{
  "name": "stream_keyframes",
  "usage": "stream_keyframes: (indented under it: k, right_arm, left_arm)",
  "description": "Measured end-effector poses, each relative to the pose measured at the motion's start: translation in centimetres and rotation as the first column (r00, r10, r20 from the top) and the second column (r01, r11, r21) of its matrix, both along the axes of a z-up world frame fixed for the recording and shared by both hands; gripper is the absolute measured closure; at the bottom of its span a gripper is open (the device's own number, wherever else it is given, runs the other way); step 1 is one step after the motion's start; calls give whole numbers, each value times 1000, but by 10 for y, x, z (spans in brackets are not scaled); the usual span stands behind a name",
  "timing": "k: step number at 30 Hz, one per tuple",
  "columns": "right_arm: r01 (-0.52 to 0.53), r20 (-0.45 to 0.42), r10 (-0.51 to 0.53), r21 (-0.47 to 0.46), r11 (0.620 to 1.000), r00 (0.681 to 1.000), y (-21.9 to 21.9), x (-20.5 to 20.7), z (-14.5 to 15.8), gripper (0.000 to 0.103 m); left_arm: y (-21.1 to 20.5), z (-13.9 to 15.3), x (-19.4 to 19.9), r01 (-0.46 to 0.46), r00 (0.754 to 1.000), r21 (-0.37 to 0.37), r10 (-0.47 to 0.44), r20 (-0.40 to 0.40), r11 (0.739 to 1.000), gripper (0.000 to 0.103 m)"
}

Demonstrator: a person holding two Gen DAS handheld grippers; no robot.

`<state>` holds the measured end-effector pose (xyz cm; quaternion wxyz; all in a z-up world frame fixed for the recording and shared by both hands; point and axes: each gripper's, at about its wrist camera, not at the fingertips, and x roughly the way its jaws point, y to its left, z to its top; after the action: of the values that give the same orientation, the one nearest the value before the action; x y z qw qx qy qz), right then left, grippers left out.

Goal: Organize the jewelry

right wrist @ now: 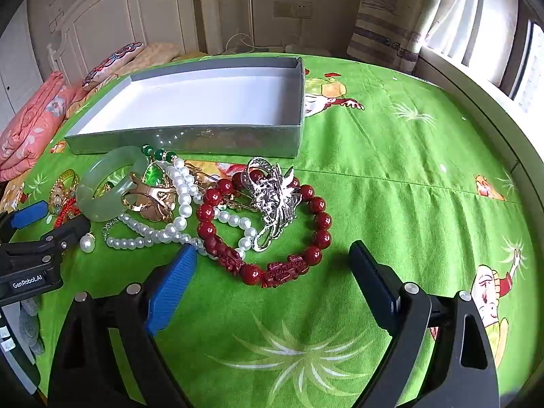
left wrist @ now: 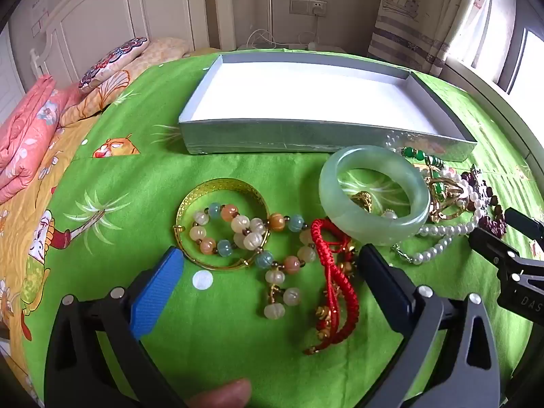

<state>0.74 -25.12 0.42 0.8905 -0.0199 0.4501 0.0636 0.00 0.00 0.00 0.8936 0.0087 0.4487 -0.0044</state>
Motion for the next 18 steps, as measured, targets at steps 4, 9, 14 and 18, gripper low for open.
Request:
stream_keyframes:
  k: [4,9,14,18]
  right_arm:
    - [0,2,0,-1,1000,1000,0,0,0,16]
    - [0,3,0,-1,1000,1000,0,0,0,16]
    - [0,3,0,0,1000,1000,0,-1,0,16]
    - [0,3,0,-1,1000,1000,0,0,0,16]
  left_arm:
    - [0,0,0,0,1000,0,0,1,1000,2]
    - [0,0,0,0,1000,0,0,2,1000,2]
    - [0,0,0,0,1000,0,0,1,1000,2]
    - [0,0,0,0,1000,0,0,1,1000,2]
